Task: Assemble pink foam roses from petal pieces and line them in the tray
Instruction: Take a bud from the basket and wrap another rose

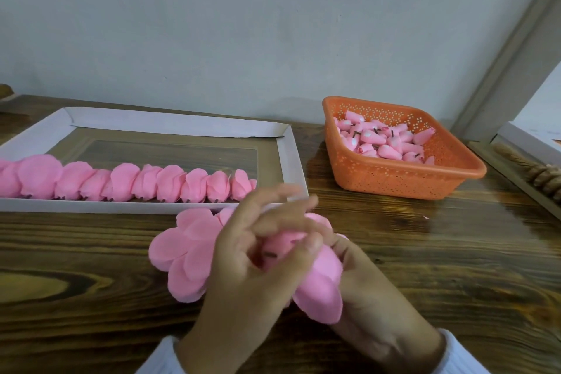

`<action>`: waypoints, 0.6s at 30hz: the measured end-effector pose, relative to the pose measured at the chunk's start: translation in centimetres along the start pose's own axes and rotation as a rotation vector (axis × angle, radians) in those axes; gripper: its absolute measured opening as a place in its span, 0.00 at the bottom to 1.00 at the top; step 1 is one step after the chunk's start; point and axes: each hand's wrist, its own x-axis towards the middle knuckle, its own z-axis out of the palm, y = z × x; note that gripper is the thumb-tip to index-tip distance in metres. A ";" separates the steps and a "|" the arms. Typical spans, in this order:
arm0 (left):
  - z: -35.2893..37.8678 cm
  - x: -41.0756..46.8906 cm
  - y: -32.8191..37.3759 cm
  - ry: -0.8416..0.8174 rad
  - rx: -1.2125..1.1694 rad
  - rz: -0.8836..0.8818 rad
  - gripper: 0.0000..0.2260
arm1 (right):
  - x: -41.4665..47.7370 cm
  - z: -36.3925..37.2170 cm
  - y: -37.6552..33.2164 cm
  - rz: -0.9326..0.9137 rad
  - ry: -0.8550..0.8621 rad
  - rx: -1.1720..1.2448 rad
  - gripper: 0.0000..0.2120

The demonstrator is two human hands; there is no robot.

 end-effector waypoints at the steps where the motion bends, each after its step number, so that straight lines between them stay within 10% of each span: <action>1: 0.1 -0.2 -0.1 -0.028 -0.004 -0.010 0.13 | 0.0 0.3 0.3 -0.006 -0.019 0.020 0.18; 14: 0.6 -0.4 -0.4 0.078 0.120 0.004 0.08 | -0.1 -1.0 -0.1 0.137 -0.006 0.114 0.17; 18: 0.0 0.2 -1.0 0.213 0.136 -0.090 0.11 | -0.2 -2.2 -1.0 0.022 0.315 -0.256 0.13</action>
